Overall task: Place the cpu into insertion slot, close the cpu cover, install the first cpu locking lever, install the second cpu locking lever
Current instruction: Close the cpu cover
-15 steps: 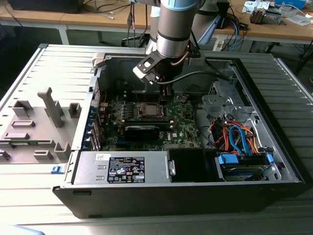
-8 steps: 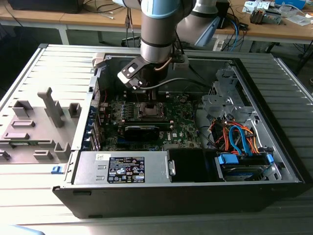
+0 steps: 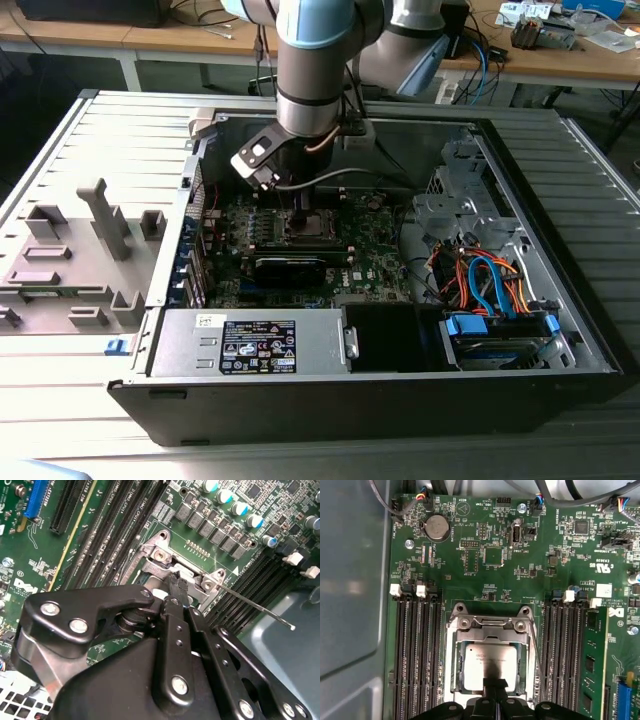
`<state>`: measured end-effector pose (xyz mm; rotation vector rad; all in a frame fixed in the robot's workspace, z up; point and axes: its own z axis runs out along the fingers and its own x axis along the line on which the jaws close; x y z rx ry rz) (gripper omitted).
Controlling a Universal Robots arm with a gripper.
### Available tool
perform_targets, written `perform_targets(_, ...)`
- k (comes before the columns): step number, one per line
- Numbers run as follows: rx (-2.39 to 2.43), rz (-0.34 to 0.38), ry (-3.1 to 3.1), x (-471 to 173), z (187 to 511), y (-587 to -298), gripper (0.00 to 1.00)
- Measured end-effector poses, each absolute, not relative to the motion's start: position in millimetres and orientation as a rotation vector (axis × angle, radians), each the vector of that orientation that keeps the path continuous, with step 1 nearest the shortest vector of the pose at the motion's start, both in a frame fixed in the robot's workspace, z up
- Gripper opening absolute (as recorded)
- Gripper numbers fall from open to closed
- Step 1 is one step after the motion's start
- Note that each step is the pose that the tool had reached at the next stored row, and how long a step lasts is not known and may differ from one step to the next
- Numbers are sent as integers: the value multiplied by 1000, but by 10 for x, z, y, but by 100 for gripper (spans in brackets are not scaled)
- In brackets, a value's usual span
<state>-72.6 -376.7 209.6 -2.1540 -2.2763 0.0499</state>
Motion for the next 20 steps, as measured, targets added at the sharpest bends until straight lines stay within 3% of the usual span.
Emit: perform_targets(20,-2151,56,-2273,-557,2168,-3767,11)
